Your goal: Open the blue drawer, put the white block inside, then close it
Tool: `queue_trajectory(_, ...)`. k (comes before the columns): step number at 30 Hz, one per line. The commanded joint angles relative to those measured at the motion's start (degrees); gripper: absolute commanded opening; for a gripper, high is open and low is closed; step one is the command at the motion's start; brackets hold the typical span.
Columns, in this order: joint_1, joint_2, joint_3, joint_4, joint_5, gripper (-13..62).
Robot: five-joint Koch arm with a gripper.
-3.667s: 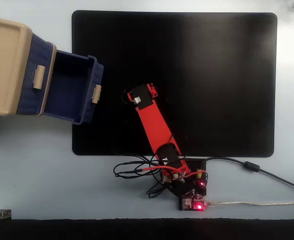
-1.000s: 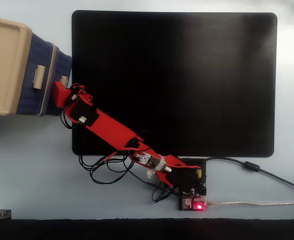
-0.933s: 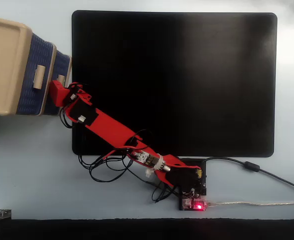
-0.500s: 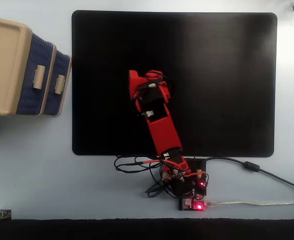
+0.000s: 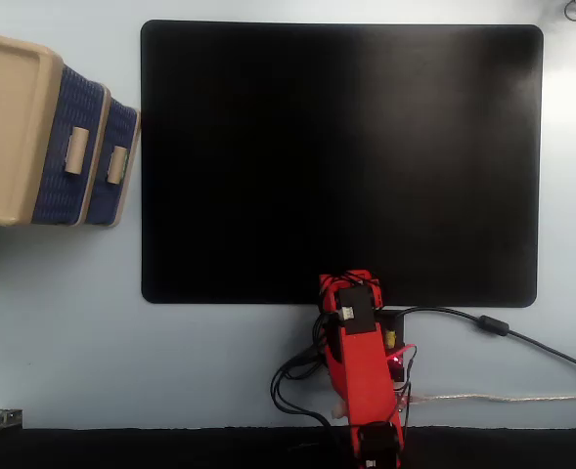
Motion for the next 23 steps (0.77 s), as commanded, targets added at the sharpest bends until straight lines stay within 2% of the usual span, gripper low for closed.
queue_trajectory(1,5.01,5.01,2.64,0.79,-0.18,34.0)
queue_trajectory(4,8.88,7.03,9.32,1.67,-0.09,34.0)
queue_trajectory(7,8.35,7.47,9.40,6.86,-0.97,34.1)
queue_trajectory(12,8.44,7.38,9.58,8.26,-11.69,34.3)
queue_trajectory(23,8.61,7.38,9.58,8.09,-11.95,34.3)
